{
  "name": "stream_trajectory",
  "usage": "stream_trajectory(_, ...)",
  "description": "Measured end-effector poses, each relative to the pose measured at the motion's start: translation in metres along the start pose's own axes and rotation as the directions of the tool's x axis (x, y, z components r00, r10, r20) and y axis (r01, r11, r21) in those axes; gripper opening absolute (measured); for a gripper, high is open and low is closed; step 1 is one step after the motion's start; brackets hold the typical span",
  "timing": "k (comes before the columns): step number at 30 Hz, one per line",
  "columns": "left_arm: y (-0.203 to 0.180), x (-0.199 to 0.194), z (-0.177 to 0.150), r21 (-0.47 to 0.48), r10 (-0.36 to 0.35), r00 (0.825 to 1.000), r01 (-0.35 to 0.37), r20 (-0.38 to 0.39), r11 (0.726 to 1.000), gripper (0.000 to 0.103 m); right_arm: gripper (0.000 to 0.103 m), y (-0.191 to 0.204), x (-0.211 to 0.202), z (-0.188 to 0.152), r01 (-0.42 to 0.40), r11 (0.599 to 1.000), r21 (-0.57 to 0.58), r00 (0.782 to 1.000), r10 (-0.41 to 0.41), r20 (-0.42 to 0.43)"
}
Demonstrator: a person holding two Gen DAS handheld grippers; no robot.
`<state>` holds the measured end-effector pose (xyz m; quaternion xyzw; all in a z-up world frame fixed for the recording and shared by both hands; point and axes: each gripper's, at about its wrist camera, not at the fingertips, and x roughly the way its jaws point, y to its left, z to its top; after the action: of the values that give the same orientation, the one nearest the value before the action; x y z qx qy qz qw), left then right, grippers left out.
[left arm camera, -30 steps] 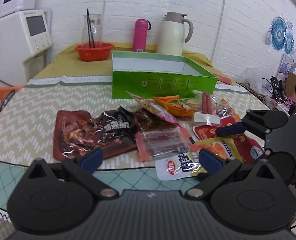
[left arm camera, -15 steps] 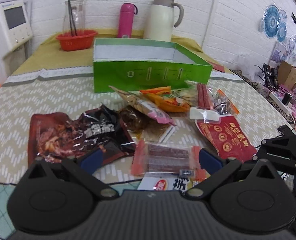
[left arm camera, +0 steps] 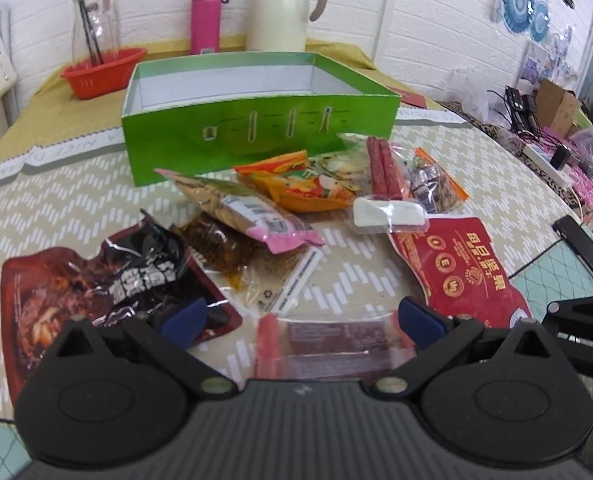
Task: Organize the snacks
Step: 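Grasp the red jerky strip packet with the left tool while the right tool grasps the yellow konjac packet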
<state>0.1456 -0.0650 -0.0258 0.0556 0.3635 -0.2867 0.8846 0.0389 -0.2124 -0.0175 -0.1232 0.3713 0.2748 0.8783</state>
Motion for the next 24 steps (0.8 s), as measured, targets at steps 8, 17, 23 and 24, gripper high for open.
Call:
stream_trajectory(8, -0.004, -0.019, -0.024, 0.074, -0.079, 0.997, 0.081, -0.021, 0.994, 0.063, 0.102, -0.004, -0.002, -0.006, 0.022, 0.998, 0.051, 1.000, -0.023, 0.017)
stream_trajectory(17, 0.016, -0.041, -0.032, -0.060, -0.118, 0.993, 0.117, -0.014, 0.991, 0.034, 0.103, -0.002, -0.005, -0.009, 0.037, 0.997, 0.065, 0.999, -0.038, 0.026)
stream_trajectory(23, 0.009, -0.042, -0.017, 0.070, -0.108, 0.994, 0.106, 0.022, 0.992, 0.075, 0.103, -0.001, -0.009, -0.013, 0.036, 0.997, 0.071, 0.999, -0.038, 0.029)
stream_trajectory(24, 0.009, -0.043, -0.012, 0.100, -0.140, 0.990, 0.136, 0.032, 0.986, 0.076, 0.103, -0.001, -0.009, -0.013, 0.036, 0.997, 0.071, 0.999, -0.038, 0.028)
